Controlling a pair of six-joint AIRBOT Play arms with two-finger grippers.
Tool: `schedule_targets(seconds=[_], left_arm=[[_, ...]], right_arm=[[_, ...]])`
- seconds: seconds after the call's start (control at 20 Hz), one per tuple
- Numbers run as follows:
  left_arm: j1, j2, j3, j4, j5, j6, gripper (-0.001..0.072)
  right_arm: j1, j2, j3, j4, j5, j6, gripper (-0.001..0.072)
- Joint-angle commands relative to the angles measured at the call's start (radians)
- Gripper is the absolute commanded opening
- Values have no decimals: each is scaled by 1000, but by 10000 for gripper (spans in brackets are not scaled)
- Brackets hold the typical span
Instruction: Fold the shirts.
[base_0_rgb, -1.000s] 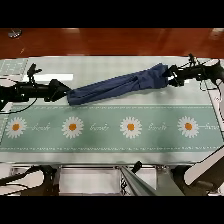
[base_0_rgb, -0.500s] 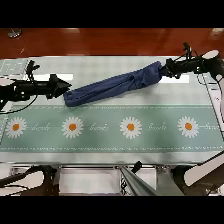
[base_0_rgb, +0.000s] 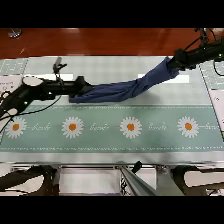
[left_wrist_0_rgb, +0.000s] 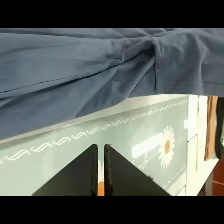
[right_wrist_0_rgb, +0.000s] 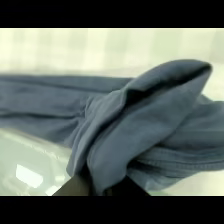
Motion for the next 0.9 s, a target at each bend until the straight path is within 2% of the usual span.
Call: schedule_targets(seconds=[0.0,0.25,0.35,0.6,0.85], left_arm=[[-185,-7,0,-10,185,-5,25],[-293,-35,1,-13,288,-23,23],[-293,-56,1,-33,294,-68,22],[-315,-105,1,-104,294,-69,22],[-413,-172,1,-125,293,-69,22]], right_arm=[[97,72,1,-173,100,38,23],[242,134,1,-243,121,110,23],[299,156,1,-269,148,126,23],[431,211,1,-360,198,184,23],[535,266,1,-381,209,249,23]])
